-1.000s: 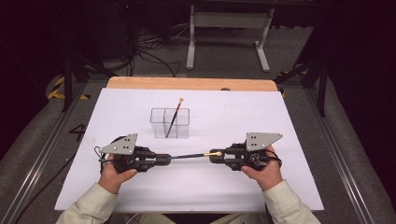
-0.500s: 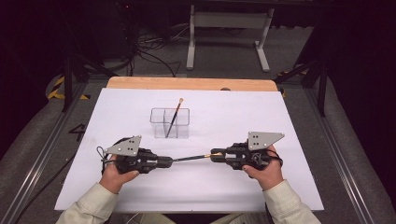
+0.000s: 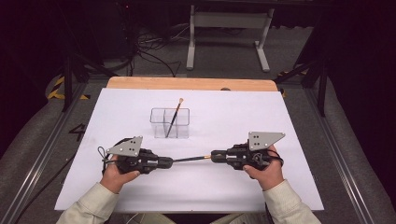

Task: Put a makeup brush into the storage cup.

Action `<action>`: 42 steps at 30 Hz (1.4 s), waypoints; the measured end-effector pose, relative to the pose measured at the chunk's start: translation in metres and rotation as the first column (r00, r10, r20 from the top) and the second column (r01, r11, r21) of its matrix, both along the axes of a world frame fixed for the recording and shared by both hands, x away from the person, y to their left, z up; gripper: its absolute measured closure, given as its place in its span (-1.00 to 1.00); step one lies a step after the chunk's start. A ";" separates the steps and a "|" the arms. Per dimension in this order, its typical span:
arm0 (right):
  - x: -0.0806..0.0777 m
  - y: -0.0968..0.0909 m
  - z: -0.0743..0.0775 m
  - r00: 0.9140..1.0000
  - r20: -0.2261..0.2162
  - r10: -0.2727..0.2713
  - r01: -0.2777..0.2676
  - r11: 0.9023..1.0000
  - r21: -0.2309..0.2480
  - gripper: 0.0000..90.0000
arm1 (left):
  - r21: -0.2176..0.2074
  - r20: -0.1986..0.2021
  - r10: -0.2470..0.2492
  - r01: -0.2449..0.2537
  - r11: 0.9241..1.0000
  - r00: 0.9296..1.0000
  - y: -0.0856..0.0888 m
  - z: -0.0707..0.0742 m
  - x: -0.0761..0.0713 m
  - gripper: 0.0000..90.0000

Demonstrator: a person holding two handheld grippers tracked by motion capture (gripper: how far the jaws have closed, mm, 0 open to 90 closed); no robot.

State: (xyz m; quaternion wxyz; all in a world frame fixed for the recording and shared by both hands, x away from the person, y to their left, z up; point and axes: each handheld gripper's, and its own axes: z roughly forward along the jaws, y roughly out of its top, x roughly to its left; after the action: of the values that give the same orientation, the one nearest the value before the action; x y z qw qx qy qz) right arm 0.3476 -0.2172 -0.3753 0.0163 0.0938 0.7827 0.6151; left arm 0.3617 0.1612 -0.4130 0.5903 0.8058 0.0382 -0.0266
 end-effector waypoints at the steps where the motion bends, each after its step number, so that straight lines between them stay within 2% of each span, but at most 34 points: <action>1: 0.000 0.000 0.000 1.000 0.000 0.003 -0.003 1.000 -0.001 0.85 | -0.001 -0.005 -0.001 0.001 1.000 1.000 0.000 -0.001 0.000 0.87; 7: -0.001 0.000 0.003 0.999 -0.016 0.030 -0.030 1.000 0.000 0.88 | -0.007 -0.002 -0.003 0.003 1.000 1.000 0.000 -0.001 0.000 0.86; 19: -0.001 0.000 0.005 0.999 -0.030 0.040 -0.041 0.999 -0.023 0.88 | -0.002 0.005 -0.004 0.004 1.000 1.000 -0.001 0.000 0.000 0.84; 23: -0.001 0.002 0.006 0.999 -0.029 0.039 -0.041 0.998 -0.052 0.88 | 0.004 0.002 0.004 -0.004 1.000 1.000 0.000 0.002 -0.001 0.61; 27: 0.001 0.004 0.013 0.999 -0.033 0.038 -0.041 0.995 -0.096 0.88 | 0.000 -0.017 0.012 -0.012 1.000 1.000 -0.002 0.005 0.000 0.28; 32: 0.001 0.009 0.028 0.999 -0.019 0.044 -0.046 0.987 -0.154 0.88 | -0.004 -0.014 0.021 -0.021 1.000 1.000 -0.007 0.008 0.001 0.20; 42: 0.003 0.022 0.040 0.998 -0.011 0.065 -0.066 0.979 -0.194 0.88 | -0.006 -0.005 0.024 -0.025 1.000 1.000 -0.018 0.013 0.003 0.15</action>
State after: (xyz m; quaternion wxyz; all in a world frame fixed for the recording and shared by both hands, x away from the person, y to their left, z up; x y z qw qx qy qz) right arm 0.3511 -0.1949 -0.3358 0.0030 0.0673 0.8417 0.5357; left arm 0.3647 0.1433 -0.4003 0.5930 0.8034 0.0494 -0.0214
